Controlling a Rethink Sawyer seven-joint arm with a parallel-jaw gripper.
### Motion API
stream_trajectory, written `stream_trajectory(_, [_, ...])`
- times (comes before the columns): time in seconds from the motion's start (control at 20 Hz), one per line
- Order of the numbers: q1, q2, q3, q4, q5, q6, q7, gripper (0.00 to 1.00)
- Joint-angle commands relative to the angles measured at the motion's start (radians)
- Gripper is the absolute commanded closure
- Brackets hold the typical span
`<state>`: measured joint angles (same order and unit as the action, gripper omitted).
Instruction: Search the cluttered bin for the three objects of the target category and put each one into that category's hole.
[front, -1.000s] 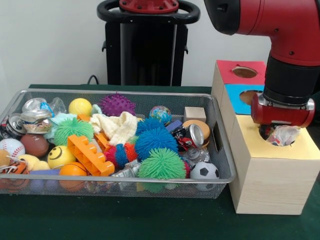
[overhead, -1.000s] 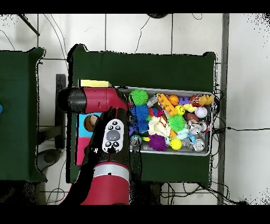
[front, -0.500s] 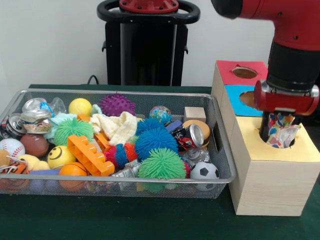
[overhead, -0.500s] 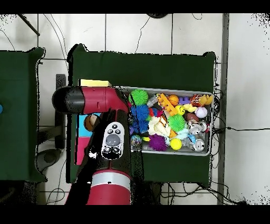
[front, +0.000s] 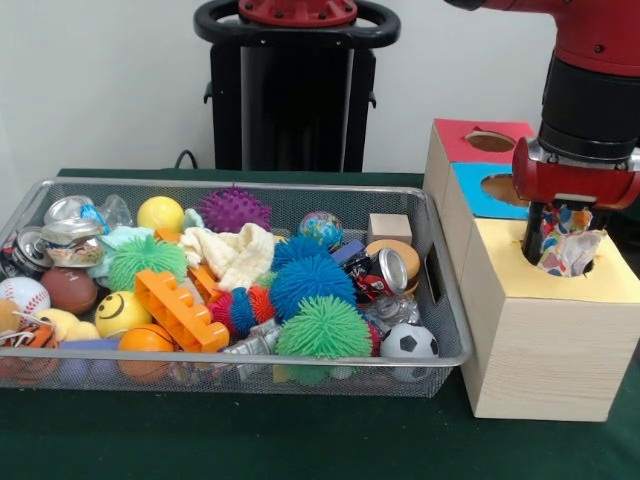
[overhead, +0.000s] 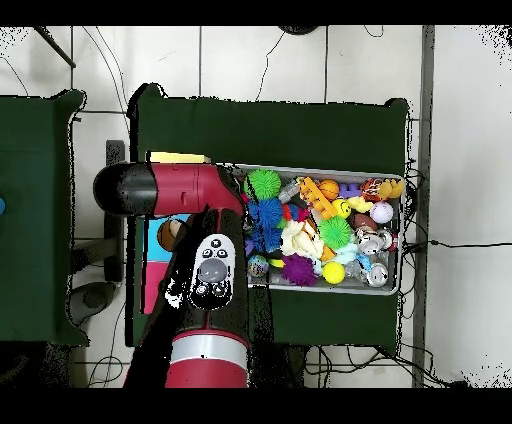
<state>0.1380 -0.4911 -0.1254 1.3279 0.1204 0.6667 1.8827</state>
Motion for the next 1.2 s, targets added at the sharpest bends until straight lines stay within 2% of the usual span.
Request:
stream_trajectory(0.05, [-0.010, -0.108, 0.035, 0.049, -0.023, 0.224, 0.046, 0.00])
stream_trajectory(0.55, [-0.017, -0.109, 0.037, 0.005, -0.022, 0.265, 0.037, 0.00])
stream_trajectory(0.95, [-0.008, -0.141, 0.017, -0.080, -0.037, 0.415, 0.024, 0.00])
stream_trajectory(1.2, [-0.009, -0.146, 0.018, -0.086, -0.037, 0.428, 0.018, 0.00])
